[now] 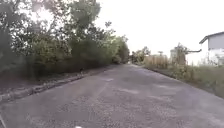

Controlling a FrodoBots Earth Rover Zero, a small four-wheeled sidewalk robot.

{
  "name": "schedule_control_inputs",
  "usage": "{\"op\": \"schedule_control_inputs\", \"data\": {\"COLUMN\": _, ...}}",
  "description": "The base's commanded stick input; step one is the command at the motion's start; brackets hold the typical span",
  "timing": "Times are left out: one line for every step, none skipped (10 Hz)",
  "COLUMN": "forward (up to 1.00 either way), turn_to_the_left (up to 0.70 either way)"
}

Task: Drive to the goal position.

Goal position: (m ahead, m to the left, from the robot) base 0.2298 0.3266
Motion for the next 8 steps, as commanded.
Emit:
{"op": "schedule_control_inputs", "data": {"forward": 1.00, "turn_to_the_left": 0.00}}
{"op": "schedule_control_inputs", "data": {"forward": 0.72, "turn_to_the_left": 0.00}}
{"op": "schedule_control_inputs", "data": {"forward": 0.16, "turn_to_the_left": 0.00}}
{"op": "schedule_control_inputs", "data": {"forward": 0.00, "turn_to_the_left": 0.00}}
{"op": "schedule_control_inputs", "data": {"forward": 0.00, "turn_to_the_left": 0.00}}
{"op": "schedule_control_inputs", "data": {"forward": 0.00, "turn_to_the_left": 0.00}}
{"op": "schedule_control_inputs", "data": {"forward": 0.00, "turn_to_the_left": 0.00}}
{"op": "schedule_control_inputs", "data": {"forward": 0.00, "turn_to_the_left": 0.00}}
